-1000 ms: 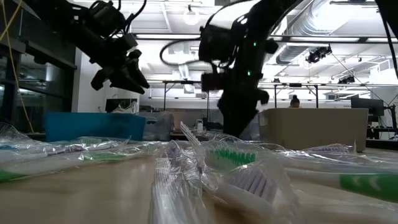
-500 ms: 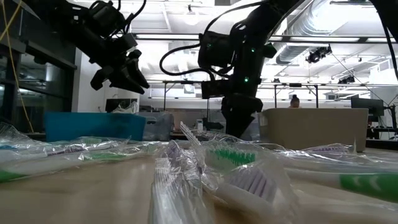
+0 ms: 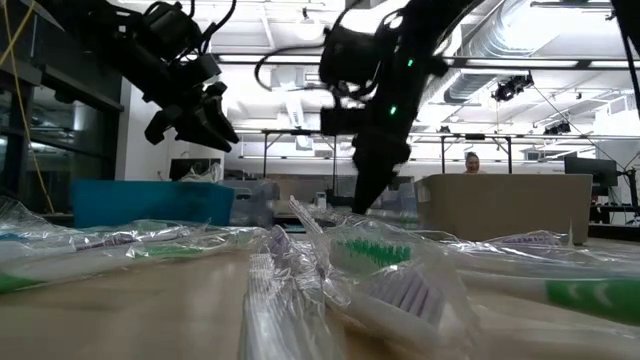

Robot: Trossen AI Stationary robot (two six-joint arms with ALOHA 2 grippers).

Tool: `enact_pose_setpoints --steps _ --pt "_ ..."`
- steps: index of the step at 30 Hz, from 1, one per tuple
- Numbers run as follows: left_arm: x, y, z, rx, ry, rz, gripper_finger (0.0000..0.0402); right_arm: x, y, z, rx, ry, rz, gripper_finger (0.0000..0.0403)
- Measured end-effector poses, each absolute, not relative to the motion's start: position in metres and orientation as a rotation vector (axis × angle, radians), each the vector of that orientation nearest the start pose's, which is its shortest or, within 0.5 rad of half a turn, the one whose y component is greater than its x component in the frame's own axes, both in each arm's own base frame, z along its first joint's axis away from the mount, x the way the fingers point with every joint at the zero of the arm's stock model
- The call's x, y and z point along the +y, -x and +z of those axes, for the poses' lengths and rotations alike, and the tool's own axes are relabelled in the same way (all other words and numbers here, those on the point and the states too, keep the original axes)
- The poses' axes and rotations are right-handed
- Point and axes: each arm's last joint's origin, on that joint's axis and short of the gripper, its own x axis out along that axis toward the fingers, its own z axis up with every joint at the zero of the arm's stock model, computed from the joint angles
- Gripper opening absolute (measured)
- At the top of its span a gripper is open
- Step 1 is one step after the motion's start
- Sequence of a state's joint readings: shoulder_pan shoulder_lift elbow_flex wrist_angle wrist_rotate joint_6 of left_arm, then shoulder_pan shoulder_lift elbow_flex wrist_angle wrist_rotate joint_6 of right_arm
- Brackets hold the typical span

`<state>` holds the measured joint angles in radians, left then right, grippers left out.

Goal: Pick & Place Toothbrushes
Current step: Put the green toothbrush into the left black bin

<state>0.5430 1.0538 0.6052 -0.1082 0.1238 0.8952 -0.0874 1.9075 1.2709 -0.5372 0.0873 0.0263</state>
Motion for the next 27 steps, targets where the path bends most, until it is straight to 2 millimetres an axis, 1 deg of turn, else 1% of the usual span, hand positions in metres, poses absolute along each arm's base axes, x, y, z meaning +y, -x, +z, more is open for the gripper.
enact_pose_setpoints --steps 3,7,11,12,15,17,20,23,25,27 --pt "0.11 -0.189 0.23 0.664 -0.669 0.145 0.0142 -0.029 -0.369 0.186 1.143 -0.012 -0.198 0.0007" --pt "0.11 -0.19 0.232 0.646 -0.663 0.158 0.0142 -0.023 -0.36 0.217 1.055 0.022 -0.221 0.0007" --pt "0.111 -0.192 0.237 0.586 -0.668 0.176 0.0142 -0.025 -0.35 0.241 0.987 0.06 -0.272 0.0005" --pt "0.111 -0.193 0.238 0.569 -0.667 0.174 0.0142 -0.026 -0.346 0.244 0.967 0.071 -0.291 0.0005" --pt "0.111 -0.195 0.242 0.512 -0.652 0.176 0.0142 -0.033 -0.33 0.246 0.878 0.067 -0.35 0.0005" --pt "0.111 -0.195 0.243 0.491 -0.643 0.169 0.0142 -0.036 -0.316 0.238 0.793 0.052 -0.365 0.0005" --pt "0.111 -0.197 0.246 0.442 -0.62 0.165 0.0142 -0.037 -0.299 0.233 0.545 0.018 -0.351 0.0005" --pt "0.113 -0.203 0.25 0.356 -0.593 0.166 0.0142 -0.035 -0.286 0.23 0.302 0.026 -0.341 0.0005" --pt "0.116 -0.209 0.252 0.288 -0.578 0.16 0.0142 -0.034 -0.282 0.224 0.183 0.053 -0.308 0.0005" --pt "0.118 -0.215 0.252 0.232 -0.559 0.143 0.0142 -0.033 -0.28 0.223 0.083 0.095 -0.286 0.0005"
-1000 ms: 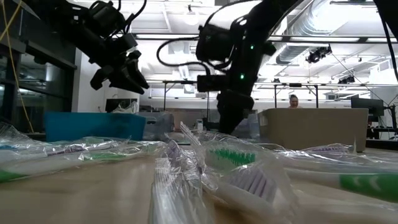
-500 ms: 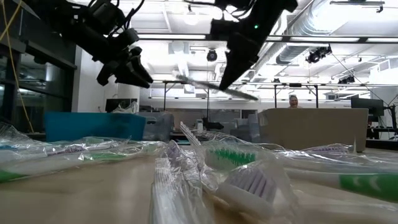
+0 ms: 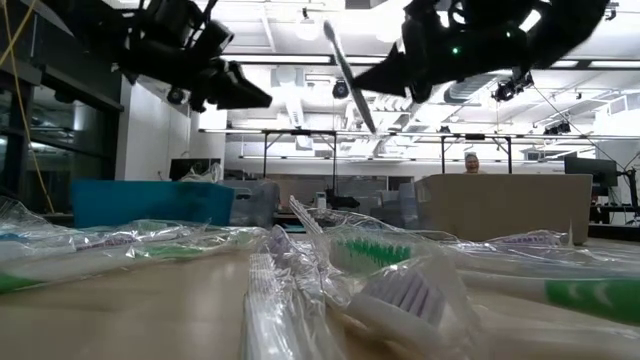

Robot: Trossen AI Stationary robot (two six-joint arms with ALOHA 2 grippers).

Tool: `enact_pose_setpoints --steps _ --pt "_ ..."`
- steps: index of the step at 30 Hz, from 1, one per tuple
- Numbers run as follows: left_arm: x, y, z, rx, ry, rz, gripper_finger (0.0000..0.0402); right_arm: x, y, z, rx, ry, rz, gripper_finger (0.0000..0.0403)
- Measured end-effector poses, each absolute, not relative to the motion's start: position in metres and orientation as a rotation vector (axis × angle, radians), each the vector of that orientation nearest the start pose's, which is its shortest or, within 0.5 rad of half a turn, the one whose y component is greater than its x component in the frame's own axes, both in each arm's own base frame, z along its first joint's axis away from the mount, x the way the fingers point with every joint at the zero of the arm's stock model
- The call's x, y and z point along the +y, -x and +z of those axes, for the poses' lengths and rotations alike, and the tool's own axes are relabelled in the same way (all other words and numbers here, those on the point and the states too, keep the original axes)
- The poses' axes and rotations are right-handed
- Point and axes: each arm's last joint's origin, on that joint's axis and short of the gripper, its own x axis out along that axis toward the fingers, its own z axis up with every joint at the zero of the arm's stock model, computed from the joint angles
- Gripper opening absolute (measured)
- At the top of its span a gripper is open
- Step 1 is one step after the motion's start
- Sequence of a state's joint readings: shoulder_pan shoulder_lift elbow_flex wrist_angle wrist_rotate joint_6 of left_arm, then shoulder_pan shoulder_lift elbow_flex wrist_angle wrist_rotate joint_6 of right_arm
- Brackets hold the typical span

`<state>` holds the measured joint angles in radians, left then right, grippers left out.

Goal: Pick & Place Toothbrushes
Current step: Put the green toothbrush into the left black bin

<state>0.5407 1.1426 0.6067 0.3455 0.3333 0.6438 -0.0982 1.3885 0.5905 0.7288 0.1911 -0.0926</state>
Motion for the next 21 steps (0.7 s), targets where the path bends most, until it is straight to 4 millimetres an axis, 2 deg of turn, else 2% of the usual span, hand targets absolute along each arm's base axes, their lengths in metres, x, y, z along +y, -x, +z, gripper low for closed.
enact_pose_setpoints --steps 8,12,21 --pt "0.124 -0.233 0.258 -0.03 -0.404 0.074 0.0144 -0.034 -0.297 0.227 0.003 0.229 -0.232 0.0005" --pt "0.116 -0.241 0.259 -0.091 -0.343 0.004 0.0144 -0.041 -0.307 0.229 -0.023 0.269 -0.244 0.0005" --pt "0.095 -0.248 0.268 -0.18 -0.363 -0.063 0.0144 -0.059 -0.335 0.229 -0.039 0.301 -0.197 0.0005"
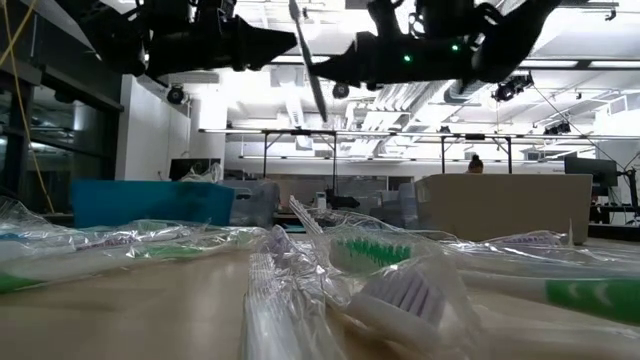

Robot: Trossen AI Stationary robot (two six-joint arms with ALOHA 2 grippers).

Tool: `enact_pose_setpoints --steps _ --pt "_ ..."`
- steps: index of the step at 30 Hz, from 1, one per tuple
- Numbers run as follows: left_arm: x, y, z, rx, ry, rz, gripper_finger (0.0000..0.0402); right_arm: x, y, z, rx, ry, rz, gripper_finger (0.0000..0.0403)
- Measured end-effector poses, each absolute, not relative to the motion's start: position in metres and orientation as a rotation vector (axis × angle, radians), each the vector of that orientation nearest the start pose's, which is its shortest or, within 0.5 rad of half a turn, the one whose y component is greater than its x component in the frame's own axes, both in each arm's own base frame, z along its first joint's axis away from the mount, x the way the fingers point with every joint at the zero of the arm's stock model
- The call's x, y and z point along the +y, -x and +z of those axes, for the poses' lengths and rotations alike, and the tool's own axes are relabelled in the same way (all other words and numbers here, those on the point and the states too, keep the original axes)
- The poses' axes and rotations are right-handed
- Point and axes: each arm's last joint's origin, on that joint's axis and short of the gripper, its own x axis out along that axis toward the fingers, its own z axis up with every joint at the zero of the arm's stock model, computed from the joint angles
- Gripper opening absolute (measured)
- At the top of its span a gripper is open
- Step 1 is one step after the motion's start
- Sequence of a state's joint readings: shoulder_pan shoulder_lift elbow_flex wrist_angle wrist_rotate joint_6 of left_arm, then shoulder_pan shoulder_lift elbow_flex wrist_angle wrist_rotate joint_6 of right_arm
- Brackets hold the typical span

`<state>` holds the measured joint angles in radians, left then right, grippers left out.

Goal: Pick & Place Toothbrushes
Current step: Put the green toothbrush into the left black bin

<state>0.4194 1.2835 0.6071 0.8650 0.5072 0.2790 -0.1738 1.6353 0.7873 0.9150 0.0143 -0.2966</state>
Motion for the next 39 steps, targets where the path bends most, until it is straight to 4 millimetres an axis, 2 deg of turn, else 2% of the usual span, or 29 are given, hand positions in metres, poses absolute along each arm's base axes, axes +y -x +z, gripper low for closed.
enact_pose_setpoints --steps 11,14,17,20,22,25,32,36,39 --pt "0.095 -0.248 0.268 -0.178 -0.342 -0.048 0.0143 -0.063 -0.35 0.235 -0.032 0.3 -0.156 0.0005" --pt "0.095 -0.248 0.268 -0.177 -0.341 -0.048 0.0132 -0.063 -0.351 0.23 -0.001 0.295 -0.16 0.0005" --pt "0.095 -0.248 0.268 -0.178 -0.341 -0.048 0.0098 -0.063 -0.351 0.23 0.005 0.293 -0.163 0.0005" --pt "0.095 -0.248 0.267 -0.17 -0.339 -0.052 0.0039 -0.063 -0.35 0.23 0.004 0.285 -0.166 0.0005" --pt "0.095 -0.248 0.266 -0.164 -0.351 -0.052 0.0016 -0.063 -0.35 0.23 0.007 0.279 -0.167 0.0008" --pt "0.095 -0.249 0.265 -0.156 -0.368 -0.052 0.0019 -0.062 -0.351 0.229 0.013 0.254 -0.173 0.0035" --pt "0.101 -0.244 0.266 -0.134 -0.473 -0.026 0.001 -0.046 -0.339 0.241 0.125 0.157 -0.264 0.014" --pt "0.115 -0.234 0.268 -0.006 -0.504 0.019 0.001 -0.037 -0.323 0.251 0.239 0.162 -0.315 0.0195" --pt "0.125 -0.227 0.277 0.113 -0.594 0.04 0.001 -0.031 -0.31 0.258 0.304 0.145 -0.349 0.0221"
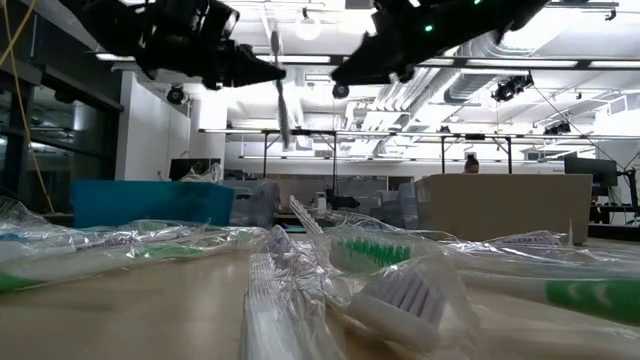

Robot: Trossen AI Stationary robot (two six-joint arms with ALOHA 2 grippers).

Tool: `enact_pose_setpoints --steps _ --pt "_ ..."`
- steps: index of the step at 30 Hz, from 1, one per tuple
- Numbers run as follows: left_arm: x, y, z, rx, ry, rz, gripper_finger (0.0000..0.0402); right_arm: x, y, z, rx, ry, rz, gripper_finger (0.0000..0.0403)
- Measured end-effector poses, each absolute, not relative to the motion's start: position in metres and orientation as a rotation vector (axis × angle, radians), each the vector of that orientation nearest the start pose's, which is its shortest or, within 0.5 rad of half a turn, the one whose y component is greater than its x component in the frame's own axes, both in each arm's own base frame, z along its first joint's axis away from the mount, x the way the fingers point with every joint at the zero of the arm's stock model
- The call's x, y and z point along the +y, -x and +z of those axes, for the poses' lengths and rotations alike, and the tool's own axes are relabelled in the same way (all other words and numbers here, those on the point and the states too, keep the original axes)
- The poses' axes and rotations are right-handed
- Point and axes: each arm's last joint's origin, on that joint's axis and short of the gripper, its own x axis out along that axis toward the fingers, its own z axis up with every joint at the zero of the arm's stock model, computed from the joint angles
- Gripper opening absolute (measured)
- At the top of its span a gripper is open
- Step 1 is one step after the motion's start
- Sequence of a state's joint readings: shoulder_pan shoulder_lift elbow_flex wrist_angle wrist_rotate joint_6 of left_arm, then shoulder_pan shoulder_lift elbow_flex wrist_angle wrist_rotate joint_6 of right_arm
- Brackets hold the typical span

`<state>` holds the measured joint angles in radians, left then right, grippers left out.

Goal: Pick & Place Toothbrushes
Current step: Put the green toothbrush into the left black bin

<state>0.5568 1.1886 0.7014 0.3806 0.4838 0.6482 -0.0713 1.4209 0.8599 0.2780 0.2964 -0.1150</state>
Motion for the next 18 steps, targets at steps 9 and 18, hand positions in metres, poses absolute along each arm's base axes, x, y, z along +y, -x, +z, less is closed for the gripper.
enact_pose_setpoints --steps 9,18 --pt "0.159 -0.215 0.261 0.613 -0.825 0.153 0.001 -0.024 -0.283 0.273 0.391 0.097 -0.363 0.0227" --pt "0.183 -0.218 0.229 0.765 -0.931 0.068 0.001 -0.026 -0.28 0.275 0.392 0.101 -0.391 0.0226"
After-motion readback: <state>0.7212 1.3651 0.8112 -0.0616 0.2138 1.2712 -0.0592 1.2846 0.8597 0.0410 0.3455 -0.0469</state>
